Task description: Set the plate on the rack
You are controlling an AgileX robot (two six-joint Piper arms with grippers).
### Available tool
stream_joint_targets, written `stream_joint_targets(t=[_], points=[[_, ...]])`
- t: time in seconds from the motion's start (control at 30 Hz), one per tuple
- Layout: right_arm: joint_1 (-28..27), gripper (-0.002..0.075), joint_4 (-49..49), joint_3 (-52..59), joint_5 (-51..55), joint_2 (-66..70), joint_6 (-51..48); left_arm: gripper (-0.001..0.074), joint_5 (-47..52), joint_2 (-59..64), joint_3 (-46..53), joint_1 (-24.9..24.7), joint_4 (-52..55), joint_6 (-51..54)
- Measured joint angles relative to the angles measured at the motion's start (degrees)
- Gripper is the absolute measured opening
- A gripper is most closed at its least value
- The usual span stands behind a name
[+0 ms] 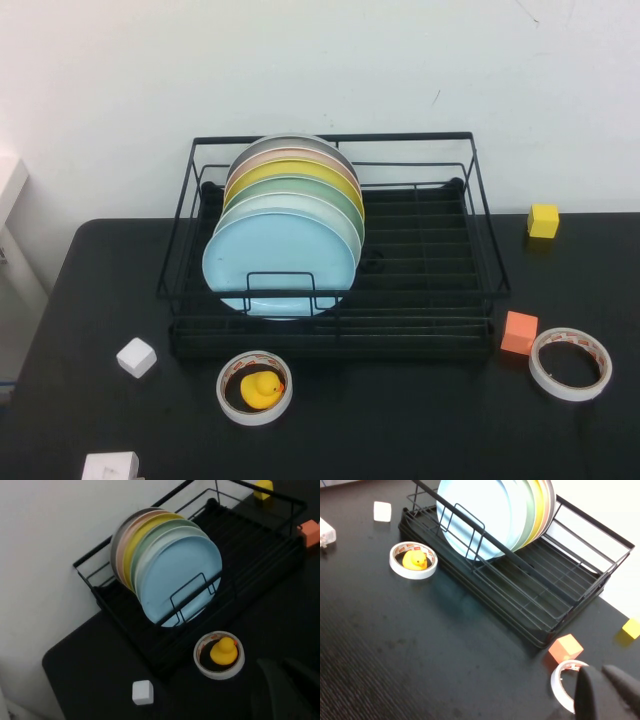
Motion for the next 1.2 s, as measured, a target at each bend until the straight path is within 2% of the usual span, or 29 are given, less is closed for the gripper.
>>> stream_joint_targets(t=[0.23, 0.33, 0.53, 0.67, 0.87, 1.1, 1.2], points=[[0.0, 0.0005, 0.0, 0.0, 0.0, 0.0, 0.0, -0.0001, 1.9, -12.7, 0.0, 0.1, 0.7, -0.2], [0.0, 0.0005, 0.0, 0.0, 0.0, 0.0, 0.0, -0.0001, 2.1, -20.5, 0.0, 2.0, 0.7, -0.5], [0.0, 0.0005, 0.4, 0.1, -0.1, 0.0, 0.0, -0.0001, 4.6, -24.3, -1.7, 8.8, 0.0, -5.0], [0.0, 0.0004, 0.4, 0.1, -0.1, 0.0, 0.0, -0.0001, 2.6, -24.3, 1.7, 14.0, -3.1, -6.8], [0.0, 0.0005, 0.5, 0.1, -0.1, 0.0, 0.0, -0.0001, -13.0, -24.3, 13.7, 17.9, -12.2, -7.2], [0.0, 0.0004, 0.5, 0.1, -0.1, 0.0, 0.0, -0.0001, -37.2, -24.1, 32.3, 18.2, -21.2, -7.5], [0.0, 0.0004, 0.5, 0.1, -0.1, 0.0, 0.0, -0.0001, -44.0, -24.0, 39.0, 18.2, -25.9, -7.5]])
